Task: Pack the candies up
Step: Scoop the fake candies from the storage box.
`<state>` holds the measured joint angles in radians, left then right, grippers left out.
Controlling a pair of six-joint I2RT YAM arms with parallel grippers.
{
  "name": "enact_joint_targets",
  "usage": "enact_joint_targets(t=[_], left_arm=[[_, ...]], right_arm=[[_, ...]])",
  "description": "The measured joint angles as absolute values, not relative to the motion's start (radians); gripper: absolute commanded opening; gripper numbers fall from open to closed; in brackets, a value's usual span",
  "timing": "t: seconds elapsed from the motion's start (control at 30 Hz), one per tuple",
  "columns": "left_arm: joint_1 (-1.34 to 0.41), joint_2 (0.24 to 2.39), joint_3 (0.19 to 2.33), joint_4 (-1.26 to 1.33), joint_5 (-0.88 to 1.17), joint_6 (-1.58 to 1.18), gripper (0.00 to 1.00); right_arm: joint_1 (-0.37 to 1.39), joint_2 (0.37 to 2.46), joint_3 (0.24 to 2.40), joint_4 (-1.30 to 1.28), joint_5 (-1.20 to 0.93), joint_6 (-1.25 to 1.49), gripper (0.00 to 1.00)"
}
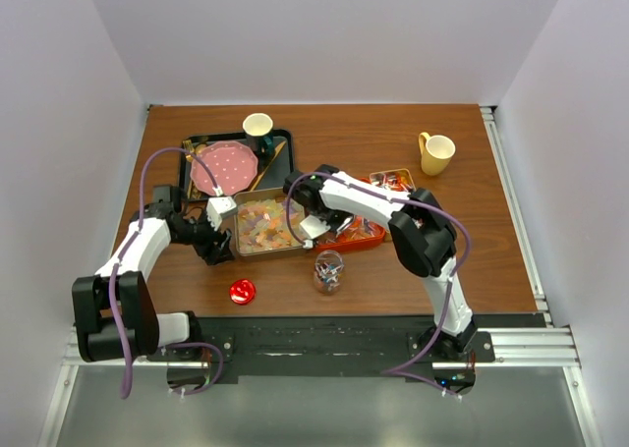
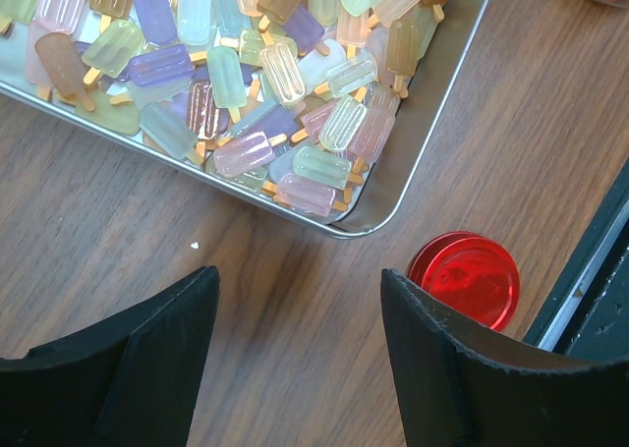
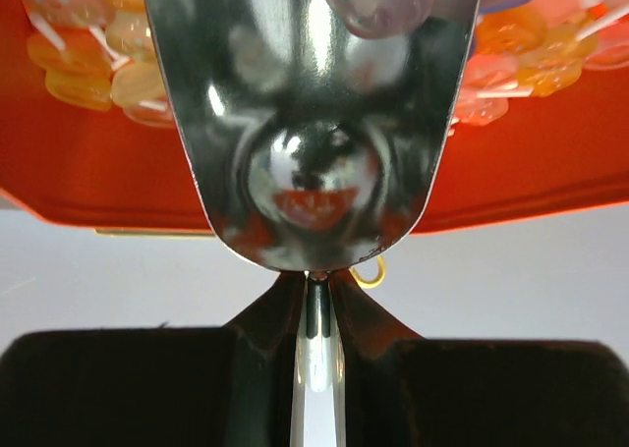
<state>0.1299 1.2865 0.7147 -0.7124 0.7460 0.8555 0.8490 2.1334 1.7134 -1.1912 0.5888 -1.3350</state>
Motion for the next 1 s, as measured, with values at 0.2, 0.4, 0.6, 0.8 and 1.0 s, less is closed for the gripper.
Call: enact_joint_targets(t=[0.2, 0.4, 0.6, 0.8, 1.0], left_arm=[[0.130, 1.287, 0.715, -0.712, 0.746, 0.855, 0.71], [0.130, 1.303, 0.730, -0.714, 0.752, 0.847, 0.71], [0.130, 1.318, 0.766, -0.712, 0.756, 0.837, 0.71], [0.130, 1.331, 0.785, -0.713, 0.760, 0.818, 0.71], [0.130, 1.336, 0.805, -0.712, 0.760, 0.782, 0.71]], right_arm=[[0.846, 2.150, 1.732, -1.192, 0.506, -1.289, 0.00], [0.823, 2.154, 1.733, -1.188, 0.383, -1.255, 0.00], [0.786, 2.153, 1.727, -1.200, 0.234, -1.249, 0.00], [0.730, 2.152, 1.728, -1.250, 0.070, -1.258, 0.00], [0.647, 2.152, 1.760, -1.304, -0.101, -1.255, 0.00]])
